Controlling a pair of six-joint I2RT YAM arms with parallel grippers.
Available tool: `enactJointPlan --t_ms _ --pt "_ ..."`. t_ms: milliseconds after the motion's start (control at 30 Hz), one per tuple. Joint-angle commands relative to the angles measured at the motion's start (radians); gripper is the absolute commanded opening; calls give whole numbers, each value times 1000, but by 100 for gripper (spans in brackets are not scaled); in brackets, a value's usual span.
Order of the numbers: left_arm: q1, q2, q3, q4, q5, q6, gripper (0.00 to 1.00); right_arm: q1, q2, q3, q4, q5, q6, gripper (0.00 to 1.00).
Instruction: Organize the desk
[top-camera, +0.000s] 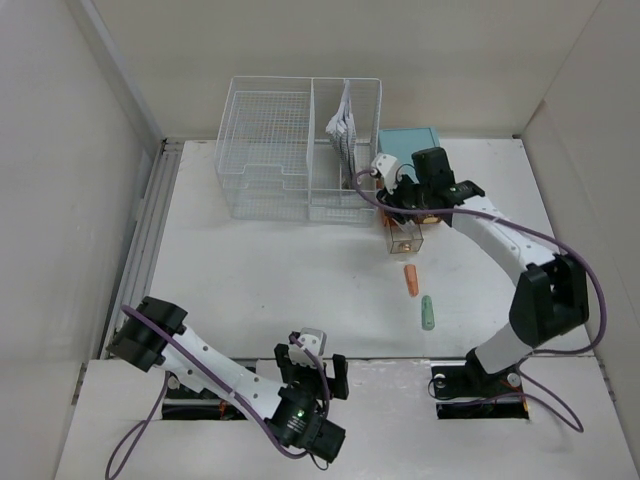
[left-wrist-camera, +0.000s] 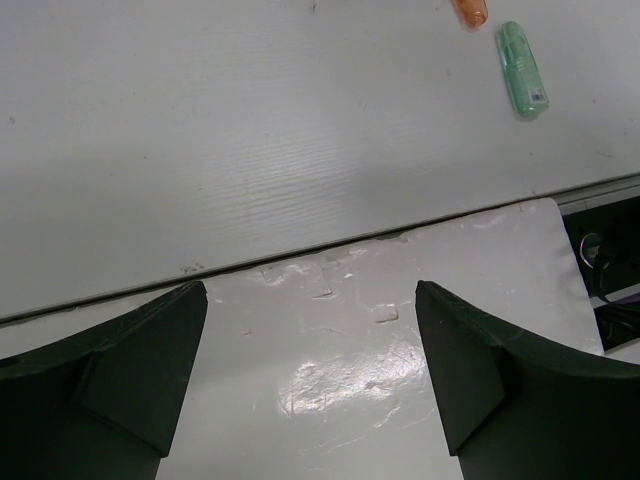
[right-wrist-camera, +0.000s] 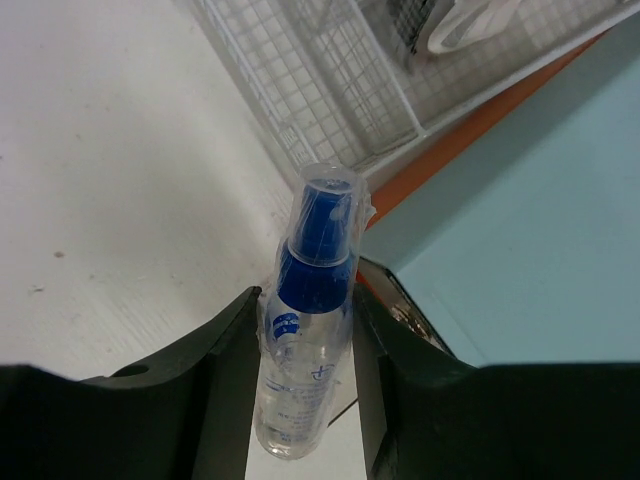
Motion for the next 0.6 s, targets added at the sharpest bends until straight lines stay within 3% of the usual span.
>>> enactJointPlan --t_ms 0,200,400,567 --pt "-5 1 -9 -59 -56 -260 83 -46 53 57 39 -84 -76 0" --pt "-5 11 -18 -59 -47 -281 83 -102 84 66 39 -102 -127 0" --pt "-5 11 -18 -59 -47 -281 83 -102 111 75 -50 -114 -165 20" --pt "-5 11 -18 -59 -47 -281 83 -102 102 46 -80 -124 -175 21"
